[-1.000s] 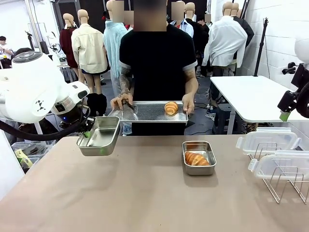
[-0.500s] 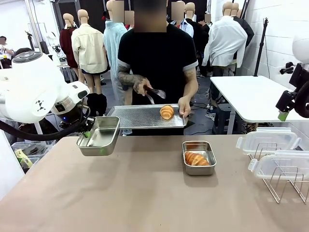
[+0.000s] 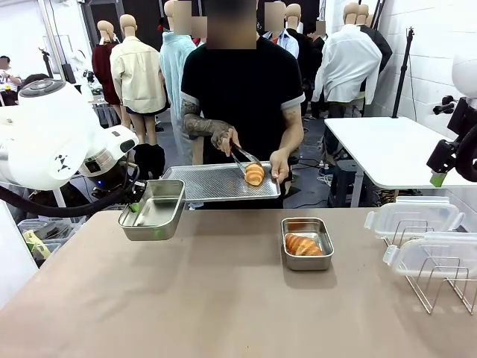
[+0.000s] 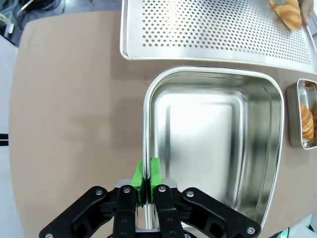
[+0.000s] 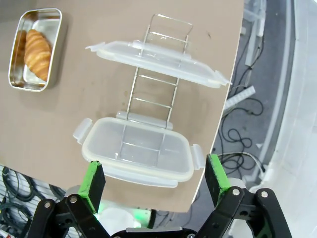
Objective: Place the bread in airtight containers.
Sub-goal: Once an object is inside an Airtight Container , place the container in the center of the table.
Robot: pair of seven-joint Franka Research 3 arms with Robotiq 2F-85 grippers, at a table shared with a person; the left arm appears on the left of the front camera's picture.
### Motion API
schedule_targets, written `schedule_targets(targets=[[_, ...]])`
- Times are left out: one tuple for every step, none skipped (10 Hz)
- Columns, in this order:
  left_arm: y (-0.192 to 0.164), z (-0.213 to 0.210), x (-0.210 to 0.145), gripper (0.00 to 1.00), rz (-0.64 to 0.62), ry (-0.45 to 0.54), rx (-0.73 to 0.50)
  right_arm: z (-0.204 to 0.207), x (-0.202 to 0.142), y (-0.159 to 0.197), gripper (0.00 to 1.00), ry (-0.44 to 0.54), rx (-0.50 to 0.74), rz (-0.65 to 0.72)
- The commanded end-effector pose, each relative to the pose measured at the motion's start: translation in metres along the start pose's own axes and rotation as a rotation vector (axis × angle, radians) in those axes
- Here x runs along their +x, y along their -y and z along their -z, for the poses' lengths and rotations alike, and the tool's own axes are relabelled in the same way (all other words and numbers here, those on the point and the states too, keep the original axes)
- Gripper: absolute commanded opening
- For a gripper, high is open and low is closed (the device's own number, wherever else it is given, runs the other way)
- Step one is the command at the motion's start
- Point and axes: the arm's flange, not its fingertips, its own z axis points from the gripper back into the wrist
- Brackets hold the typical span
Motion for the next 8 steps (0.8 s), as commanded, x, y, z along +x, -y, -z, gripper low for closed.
schedule_targets(targets=[[-0.0018,-0.0030,0.0010,0.00,0.005,0.010,-0.001,-0.0017,0.0012,-0.0007,1.00,-0.016,-0.008,0.005],[-0.0018,-0.0030,0.0010,0.00,0.005,0.010,-0.001,-0.0017,0.0012,-0.0007,1.00,-0.016,-0.008,0.005],[-0.0018,-0.0030,0.0010,0.00,0.005,0.010,-0.001,-0.0017,0.0012,-0.0007,1.00,-0.016,-0.008,0.005],[-0.0018,-0.0030,0.0010,0.00,0.005,0.010,-0.001,-0.0017,0.0012,-0.0007,1.00,-0.016,-0.008,0.005],[-0.0018,-0.0030,0.0010,0.00,0.005,0.010,-0.001,-0.0017,0.0012,-0.0007,1.00,-0.016,-0.008,0.005],[-0.0018,-0.0030,0.0010,0.00,0.005,0.010,-0.001,-0.0017,0.0012,-0.0007,1.00,-0.016,-0.008,0.005],[-0.0018,-0.0030,0.0010,0.00,0.005,0.010,-0.001,-0.0017,0.0012,-0.0007,1.00,-0.016,-0.008,0.005],[-0.0018,-0.0030,0.0010,0.00,0.005,0.010,-0.001,-0.0017,0.0012,-0.0007,1.00,-0.016,-0.008,0.005]])
